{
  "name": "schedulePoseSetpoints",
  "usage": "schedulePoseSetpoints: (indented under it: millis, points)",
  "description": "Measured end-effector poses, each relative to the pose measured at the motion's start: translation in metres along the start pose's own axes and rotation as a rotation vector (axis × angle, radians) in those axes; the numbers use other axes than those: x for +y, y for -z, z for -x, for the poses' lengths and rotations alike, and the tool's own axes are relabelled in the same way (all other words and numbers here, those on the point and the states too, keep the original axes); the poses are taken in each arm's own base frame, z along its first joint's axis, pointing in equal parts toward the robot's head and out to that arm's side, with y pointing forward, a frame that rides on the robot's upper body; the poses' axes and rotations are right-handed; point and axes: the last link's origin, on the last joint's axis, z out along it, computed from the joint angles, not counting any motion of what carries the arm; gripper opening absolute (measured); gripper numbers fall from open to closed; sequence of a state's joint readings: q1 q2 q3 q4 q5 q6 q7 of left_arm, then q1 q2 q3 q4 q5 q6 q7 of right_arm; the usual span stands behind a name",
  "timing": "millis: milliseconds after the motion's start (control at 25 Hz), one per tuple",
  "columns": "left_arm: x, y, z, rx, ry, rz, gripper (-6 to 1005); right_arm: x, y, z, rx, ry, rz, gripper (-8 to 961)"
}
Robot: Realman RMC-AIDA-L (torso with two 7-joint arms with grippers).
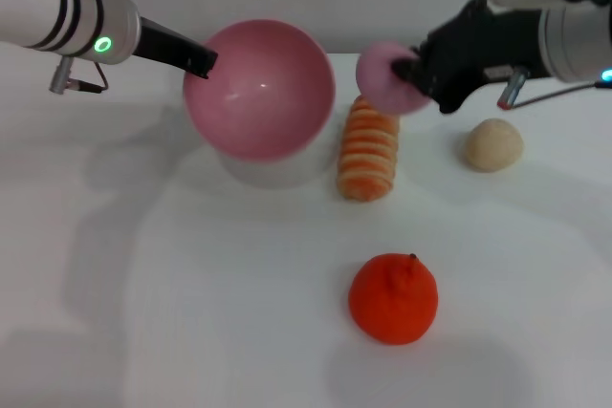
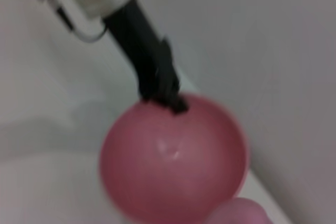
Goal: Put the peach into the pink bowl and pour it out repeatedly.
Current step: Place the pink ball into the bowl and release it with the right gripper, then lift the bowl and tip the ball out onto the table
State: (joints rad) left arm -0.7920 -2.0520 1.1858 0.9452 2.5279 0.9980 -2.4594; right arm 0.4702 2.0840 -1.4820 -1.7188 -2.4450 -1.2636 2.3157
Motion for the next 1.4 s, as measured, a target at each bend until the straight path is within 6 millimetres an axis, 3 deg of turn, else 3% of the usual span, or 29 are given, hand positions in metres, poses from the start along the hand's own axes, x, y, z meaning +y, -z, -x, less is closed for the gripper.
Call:
schedulePoseSetpoints:
  millis: [360,840,1200,1320,1400]
  points:
    - [0.037,-0.007,-0.01,-0.05,-0.085,0.108,34,-0.003,-0.012,0.022,-0.081,0.066,-0.04,38]
    - [0.05,-0.008,-0.026,-0.026,-0.123,0.136,33,0.005,-0.04,0.022,-0.058,0.106,-0.01,42]
    - [0.049,-0.008,-0.032,-0.005,-0.124,0.12,33,-0.009,-0.032,0.016,-0.068,0.078,-0.056,330]
    - [0.047,-0.008,-0.032,0.006,-0.126,0.106,34,-0.022,-0.025,0.008,-0.091,0.043,-0.121,442]
    - [0.043,-0.008,-0.035,0.034,-0.128,0.081,34,-0.043,-0.014,-0.006,-0.142,-0.036,-0.235,459]
